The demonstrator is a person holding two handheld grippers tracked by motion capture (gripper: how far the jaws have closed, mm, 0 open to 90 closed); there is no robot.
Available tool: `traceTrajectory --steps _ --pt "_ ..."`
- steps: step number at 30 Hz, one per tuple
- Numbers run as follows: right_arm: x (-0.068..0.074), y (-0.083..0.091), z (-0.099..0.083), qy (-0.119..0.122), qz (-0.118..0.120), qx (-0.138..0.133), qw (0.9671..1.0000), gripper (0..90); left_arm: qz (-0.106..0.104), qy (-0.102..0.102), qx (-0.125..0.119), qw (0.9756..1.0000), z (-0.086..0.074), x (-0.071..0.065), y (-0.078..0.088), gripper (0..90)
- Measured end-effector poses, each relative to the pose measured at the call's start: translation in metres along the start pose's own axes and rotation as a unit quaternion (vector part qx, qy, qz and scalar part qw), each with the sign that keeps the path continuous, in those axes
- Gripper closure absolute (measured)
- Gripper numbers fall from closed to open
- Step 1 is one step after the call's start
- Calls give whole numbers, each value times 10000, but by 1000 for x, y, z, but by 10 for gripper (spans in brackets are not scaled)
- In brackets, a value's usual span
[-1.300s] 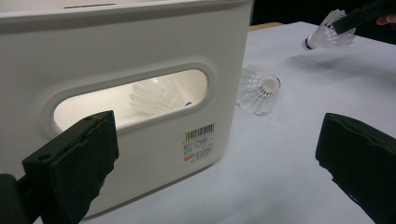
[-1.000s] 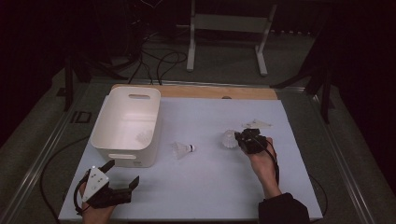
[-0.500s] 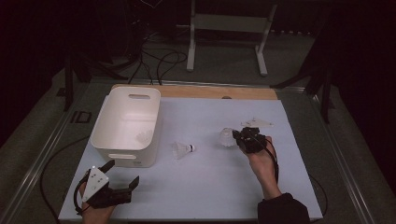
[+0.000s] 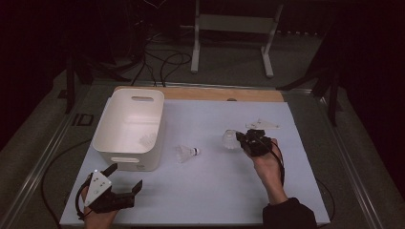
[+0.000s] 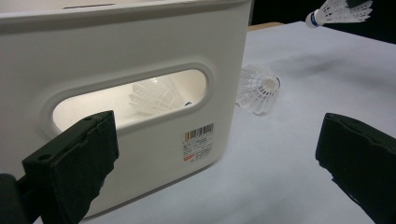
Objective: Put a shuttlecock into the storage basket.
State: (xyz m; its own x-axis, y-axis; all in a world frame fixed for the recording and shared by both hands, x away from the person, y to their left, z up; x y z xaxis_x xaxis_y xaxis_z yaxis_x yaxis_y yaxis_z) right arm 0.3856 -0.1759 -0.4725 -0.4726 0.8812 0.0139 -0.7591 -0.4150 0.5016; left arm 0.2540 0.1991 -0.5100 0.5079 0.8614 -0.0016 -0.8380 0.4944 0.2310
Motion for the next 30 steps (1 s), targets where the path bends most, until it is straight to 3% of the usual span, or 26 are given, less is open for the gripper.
traceTrajectory --steps 30 --pt "16 7 18 29 175 -195 9997 896 -13 6 -8 10000 0 0 0 0"
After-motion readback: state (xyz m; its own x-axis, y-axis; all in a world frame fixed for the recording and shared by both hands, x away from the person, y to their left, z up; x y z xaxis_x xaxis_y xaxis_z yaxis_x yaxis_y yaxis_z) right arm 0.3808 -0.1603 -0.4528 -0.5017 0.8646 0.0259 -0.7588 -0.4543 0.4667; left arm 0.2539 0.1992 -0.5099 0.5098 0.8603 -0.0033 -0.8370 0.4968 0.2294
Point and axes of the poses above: each handheld gripper's, and its own axes: y roughly backward along the jaws, z roughly out of its top, x roughly to its left, the point moved 7 cm from there along -y, roughly forward along the jaws, and after that the axes turned 7 degrees about -x, right-handed, at the moved point
